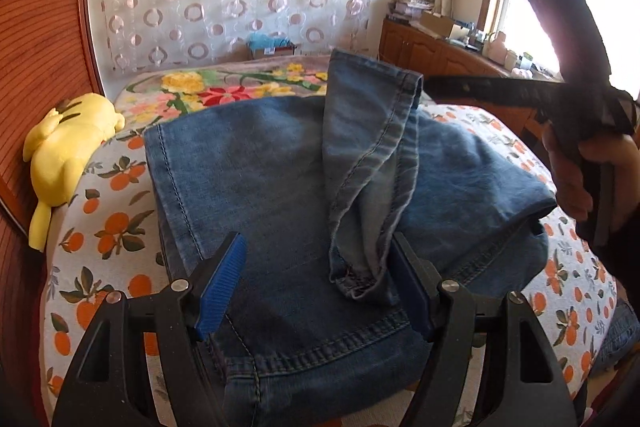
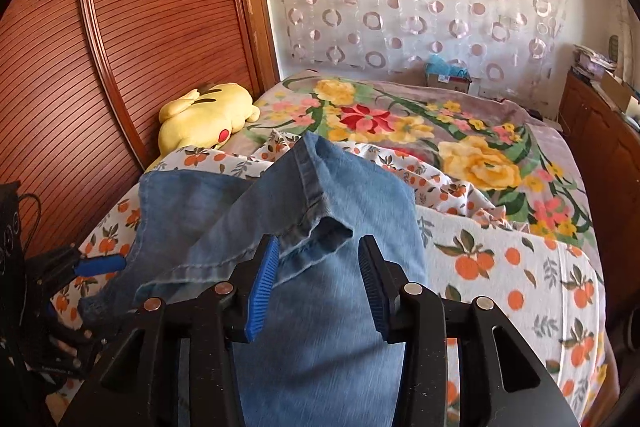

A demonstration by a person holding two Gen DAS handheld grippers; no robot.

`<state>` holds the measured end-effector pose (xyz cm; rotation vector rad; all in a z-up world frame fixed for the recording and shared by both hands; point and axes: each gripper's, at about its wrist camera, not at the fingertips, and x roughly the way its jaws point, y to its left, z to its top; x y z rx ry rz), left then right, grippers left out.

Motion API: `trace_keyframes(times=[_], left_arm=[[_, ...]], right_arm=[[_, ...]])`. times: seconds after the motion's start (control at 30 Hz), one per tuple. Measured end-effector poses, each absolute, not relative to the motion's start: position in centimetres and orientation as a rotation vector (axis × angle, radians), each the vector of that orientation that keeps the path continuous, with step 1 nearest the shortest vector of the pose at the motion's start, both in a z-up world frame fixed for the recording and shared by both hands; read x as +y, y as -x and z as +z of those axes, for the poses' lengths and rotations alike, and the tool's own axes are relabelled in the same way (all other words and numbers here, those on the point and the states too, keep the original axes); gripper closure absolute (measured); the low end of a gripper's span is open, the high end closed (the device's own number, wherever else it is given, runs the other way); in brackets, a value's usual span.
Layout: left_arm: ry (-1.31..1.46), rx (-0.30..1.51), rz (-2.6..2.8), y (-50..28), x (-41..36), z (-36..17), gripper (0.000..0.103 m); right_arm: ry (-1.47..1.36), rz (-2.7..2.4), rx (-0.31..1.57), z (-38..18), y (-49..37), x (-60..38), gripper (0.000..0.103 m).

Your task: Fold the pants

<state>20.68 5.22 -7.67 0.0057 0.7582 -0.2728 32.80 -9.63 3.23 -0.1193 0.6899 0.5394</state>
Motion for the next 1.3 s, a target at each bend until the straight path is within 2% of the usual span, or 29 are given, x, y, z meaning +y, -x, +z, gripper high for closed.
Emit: trace_keyframes(times=[0.4,0.47,0.5,0.6,0.7,1.0,1.3], left_arm=[[0.01,0.795,-0.287,-21.1,4.8,-8.7,0.033],[0.019,0.795,-0.296,-20.9,4.8,-8.7,0.037],[0.024,0.793,-0.303,-20.8,4.8,-8.6,0.041],[0.043,0.79,-0.333,-20.3,4.5,-8.4,0.055],[0.054,0.788,-0.364,-19.9,4.2,-8.4,0.068],[0.075,0.781,-0.41,-18.8,3.4,-7.8,0.093],[0.166,0.7,-0.474,-14.1,5.4,-3.6,0.095]], right_arm=[[0.103,0.561,0.75,2.3,-36.5,-9.0,0.058],[0.102,0.559,0.766,1.9,-36.8,-9.1,0.058],[0.101,0.558,0.771,1.9,-36.9,-9.0,0.062],[0.1,0.566,0.762,2.2,-36.7,-9.1,0.084],[0.106,0.576,0.734,2.9,-36.3,-9.2,0.094],[0.112,0.589,0.598,6.1,-33.1,-9.9,0.095],[0.162,0.682,0.494,9.1,-30.3,-7.1,0.096]])
